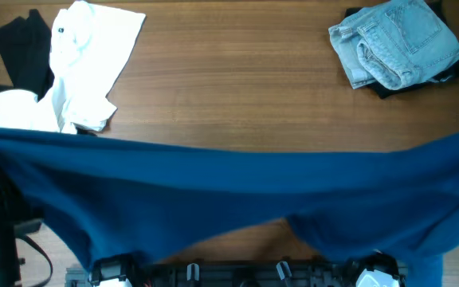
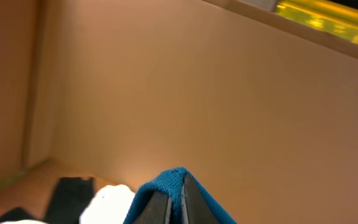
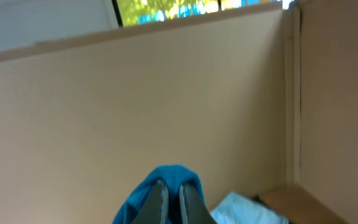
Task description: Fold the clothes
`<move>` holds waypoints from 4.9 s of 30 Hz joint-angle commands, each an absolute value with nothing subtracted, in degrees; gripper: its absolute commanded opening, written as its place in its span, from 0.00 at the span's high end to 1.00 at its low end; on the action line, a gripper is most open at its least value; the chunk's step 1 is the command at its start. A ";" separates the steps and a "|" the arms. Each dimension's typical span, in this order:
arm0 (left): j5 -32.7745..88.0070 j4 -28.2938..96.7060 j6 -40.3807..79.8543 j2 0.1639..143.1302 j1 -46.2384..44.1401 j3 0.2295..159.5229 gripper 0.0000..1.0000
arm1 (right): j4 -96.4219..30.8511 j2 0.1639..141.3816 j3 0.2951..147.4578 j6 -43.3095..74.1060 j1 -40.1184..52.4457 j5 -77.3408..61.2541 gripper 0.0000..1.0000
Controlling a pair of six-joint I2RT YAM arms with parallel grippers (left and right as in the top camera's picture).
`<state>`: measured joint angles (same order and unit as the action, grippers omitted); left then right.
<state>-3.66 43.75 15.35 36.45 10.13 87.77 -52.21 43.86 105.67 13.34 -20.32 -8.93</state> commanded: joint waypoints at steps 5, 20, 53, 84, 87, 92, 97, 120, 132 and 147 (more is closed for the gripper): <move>-14.63 39.72 13.69 62.96 10.41 88.51 0.96 | -49.87 78.72 106.06 5.87 -19.11 -28.49 0.96; -8.43 7.31 10.28 108.81 8.47 88.53 0.96 | -21.08 121.32 107.59 7.66 -1.17 -21.43 0.96; -0.45 75.16 24.69 77.38 11.62 91.92 0.00 | -77.54 90.70 104.14 9.65 -4.14 -10.66 0.11; -9.69 26.24 51.24 86.70 21.82 28.82 0.96 | -71.18 87.96 76.16 2.70 19.99 -15.88 0.26; -9.47 26.06 51.24 86.70 21.82 28.82 0.96 | -68.71 87.96 66.04 5.15 21.89 -18.06 0.28; -7.73 25.45 51.24 86.70 21.82 28.82 0.96 | -62.24 87.96 55.20 21.04 23.46 -15.40 0.31; -6.90 25.47 51.24 86.70 21.82 28.82 0.96 | -59.22 87.96 46.87 34.00 25.74 -11.97 0.33; -6.90 25.47 51.24 86.70 21.82 28.82 0.96 | -55.02 94.63 49.89 31.88 25.39 -11.40 0.96; -6.94 24.38 51.24 86.70 21.82 28.82 0.96 | -34.20 97.19 66.50 20.49 18.17 -6.11 0.96; -6.94 24.43 51.22 86.70 21.82 28.82 0.96 | -43.75 97.62 55.55 13.67 27.57 -12.40 0.44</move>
<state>-10.68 24.14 51.16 82.13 21.52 32.27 -45.76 95.57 59.40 14.61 27.42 -14.31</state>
